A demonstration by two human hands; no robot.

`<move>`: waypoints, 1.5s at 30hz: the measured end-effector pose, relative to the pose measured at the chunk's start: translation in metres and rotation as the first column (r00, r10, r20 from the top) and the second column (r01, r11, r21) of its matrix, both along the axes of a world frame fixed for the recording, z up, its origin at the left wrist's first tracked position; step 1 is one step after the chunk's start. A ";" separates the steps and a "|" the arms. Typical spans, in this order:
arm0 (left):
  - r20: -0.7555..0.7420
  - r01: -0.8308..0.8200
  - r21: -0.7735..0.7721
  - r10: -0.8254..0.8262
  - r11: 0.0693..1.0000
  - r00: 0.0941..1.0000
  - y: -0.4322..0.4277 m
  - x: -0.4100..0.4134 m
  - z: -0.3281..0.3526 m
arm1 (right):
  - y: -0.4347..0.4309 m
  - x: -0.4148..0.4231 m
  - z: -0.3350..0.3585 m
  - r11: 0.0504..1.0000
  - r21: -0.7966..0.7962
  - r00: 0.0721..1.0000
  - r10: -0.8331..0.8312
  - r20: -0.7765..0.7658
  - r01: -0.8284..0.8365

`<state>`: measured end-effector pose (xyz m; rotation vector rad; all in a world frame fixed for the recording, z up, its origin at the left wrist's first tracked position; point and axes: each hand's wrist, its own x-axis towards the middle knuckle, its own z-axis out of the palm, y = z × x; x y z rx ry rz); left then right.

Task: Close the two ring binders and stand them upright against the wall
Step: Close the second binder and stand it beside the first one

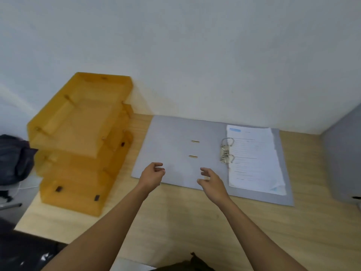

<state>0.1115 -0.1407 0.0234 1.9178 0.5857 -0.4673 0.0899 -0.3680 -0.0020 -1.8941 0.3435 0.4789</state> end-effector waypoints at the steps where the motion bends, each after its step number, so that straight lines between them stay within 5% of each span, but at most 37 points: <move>1: -0.011 -0.019 0.016 0.019 1.000 1.000 0.013 0.001 -0.004 | 0.010 0.004 -0.005 1.000 -0.001 1.000 0.016 -0.010 -0.016; 9: -0.139 -0.079 0.061 0.087 0.995 0.986 0.072 0.015 -0.030 | 0.045 0.025 -0.026 0.991 -0.026 0.979 0.122 -0.165 -0.128; 20: -0.101 -0.282 0.177 0.303 0.943 0.948 0.083 0.034 -0.049 | 0.041 0.027 -0.025 0.991 0.015 0.965 0.136 -0.223 -0.136; 31: 0.363 -0.278 -0.067 0.283 0.958 0.888 0.024 0.027 0.024 | 0.076 0.044 0.046 0.975 0.178 0.991 0.137 -0.009 -0.133; 36: 0.392 -0.145 -0.287 0.254 0.947 0.884 -0.016 0.016 0.060 | 0.074 0.046 0.080 0.961 0.243 0.988 0.110 0.104 -0.133; 38: 0.325 -0.083 -0.457 0.253 0.885 0.911 -0.032 0.015 0.072 | 0.065 0.043 0.091 0.957 0.260 0.986 0.093 0.141 -0.128; 41: 0.227 0.046 -0.751 0.193 0.658 0.955 -0.058 0.014 0.086 | 0.042 0.036 0.106 0.955 0.278 0.981 0.052 0.184 -0.103; 43: 0.217 0.129 -0.801 0.083 0.585 0.973 -0.077 0.015 0.089 | 0.025 0.032 0.114 0.954 0.289 0.980 0.019 0.196 -0.077; 45: 0.241 0.209 -0.763 -0.030 0.612 0.970 -0.104 0.015 0.087 | 0.002 0.028 0.124 0.958 0.284 0.981 -0.013 0.194 -0.044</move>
